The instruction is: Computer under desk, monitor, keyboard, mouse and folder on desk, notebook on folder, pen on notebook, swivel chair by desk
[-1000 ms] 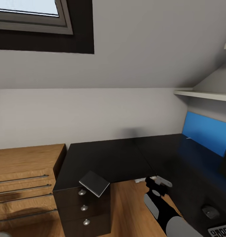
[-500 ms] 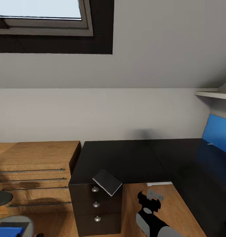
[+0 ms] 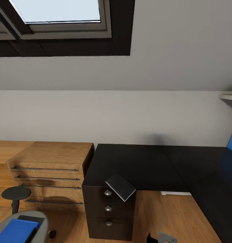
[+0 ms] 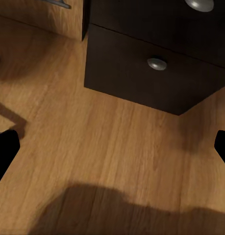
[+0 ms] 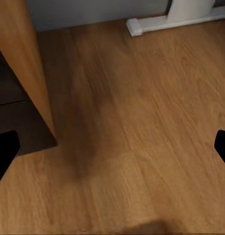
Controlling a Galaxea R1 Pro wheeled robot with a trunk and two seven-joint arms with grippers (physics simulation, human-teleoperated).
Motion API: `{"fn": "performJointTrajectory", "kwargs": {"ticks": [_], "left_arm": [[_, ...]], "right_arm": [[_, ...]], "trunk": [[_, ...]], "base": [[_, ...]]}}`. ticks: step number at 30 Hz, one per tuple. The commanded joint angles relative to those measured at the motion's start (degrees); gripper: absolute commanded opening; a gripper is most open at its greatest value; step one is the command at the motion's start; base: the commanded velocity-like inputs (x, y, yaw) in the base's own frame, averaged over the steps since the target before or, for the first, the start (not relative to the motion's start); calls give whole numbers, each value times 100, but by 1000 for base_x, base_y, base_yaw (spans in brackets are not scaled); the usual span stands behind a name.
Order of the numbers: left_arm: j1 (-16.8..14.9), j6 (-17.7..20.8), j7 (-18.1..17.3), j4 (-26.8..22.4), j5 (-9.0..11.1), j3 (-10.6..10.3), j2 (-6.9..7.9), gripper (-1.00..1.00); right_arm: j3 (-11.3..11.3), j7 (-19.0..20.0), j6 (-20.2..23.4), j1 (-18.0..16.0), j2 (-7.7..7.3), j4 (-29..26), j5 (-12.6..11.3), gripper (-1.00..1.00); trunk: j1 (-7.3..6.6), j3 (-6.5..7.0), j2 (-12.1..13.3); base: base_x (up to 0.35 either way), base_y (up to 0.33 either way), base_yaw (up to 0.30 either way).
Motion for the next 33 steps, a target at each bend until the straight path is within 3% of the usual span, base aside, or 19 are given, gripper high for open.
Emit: {"fn": "performJointTrajectory", "kwargs": {"ticks": [1,5,7,14,25,33], "left_arm": [[-1,-17,31,-6,59,-21,4,100],[-1,-32,34,247,74,6,10,100],[-1,-52,20,1018,76,6,12,100],[-1,-78,-7,1449,60,24,38,100],[-1,-78,-7,1477,59,19,33,100],[-1,-78,-2,1479,59,16,30,100]], "right_arm": [[53,96,-23,33,-2,14,-40,100],[53,308,-25,73,-56,16,-57,100],[64,331,-26,76,-97,12,-72,100],[66,336,-26,78,-91,8,-84,100],[71,336,-26,78,-73,16,-79,100],[71,336,-26,77,-71,16,-76,100]], "trunk": [[1,-5,-4],[1,-5,-4],[1,-5,-4],[1,-5,-4],[1,-5,-4],[1,-5,-4]], "base": [[0,0,15],[0,0,3],[0,0,0],[0,0,34],[-8,4,263],[-187,71,271]]}}
